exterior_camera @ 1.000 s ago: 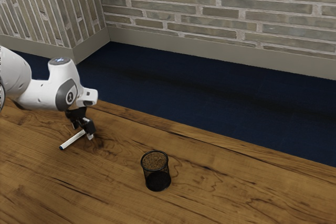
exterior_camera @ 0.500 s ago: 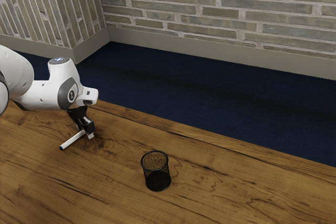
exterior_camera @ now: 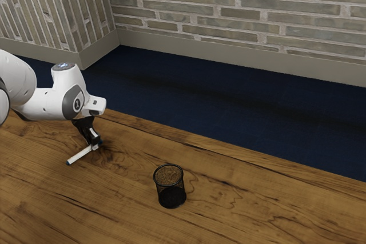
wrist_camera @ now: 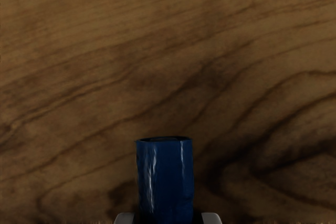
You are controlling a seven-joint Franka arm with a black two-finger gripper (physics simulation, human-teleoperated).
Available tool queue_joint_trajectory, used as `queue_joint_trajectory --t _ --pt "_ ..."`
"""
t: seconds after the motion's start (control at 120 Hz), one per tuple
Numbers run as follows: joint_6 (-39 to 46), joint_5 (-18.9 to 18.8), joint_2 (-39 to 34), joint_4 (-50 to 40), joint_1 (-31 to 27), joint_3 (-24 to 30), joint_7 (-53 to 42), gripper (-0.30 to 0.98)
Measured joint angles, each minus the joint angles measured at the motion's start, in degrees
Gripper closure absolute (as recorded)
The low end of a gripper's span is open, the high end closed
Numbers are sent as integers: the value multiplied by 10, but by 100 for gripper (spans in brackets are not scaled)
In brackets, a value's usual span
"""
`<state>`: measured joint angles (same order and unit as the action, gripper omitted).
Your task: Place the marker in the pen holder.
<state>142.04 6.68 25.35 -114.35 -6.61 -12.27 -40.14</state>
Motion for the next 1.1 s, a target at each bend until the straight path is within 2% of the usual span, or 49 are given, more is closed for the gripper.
queue_joint_trajectory --t 0.25,0.517,0.767,0.867,1.1 --pt "0 8 1 -2 -1 0 -7 62" --pt "2 3 -2 -1 0 -1 -3 76" --pt "2 -4 -37 -1 2 3 7 79" --pt "-4 -5 -74 -5 3 25 12 79" --pt "-11 -8 -155 -11 4 134 31 79"
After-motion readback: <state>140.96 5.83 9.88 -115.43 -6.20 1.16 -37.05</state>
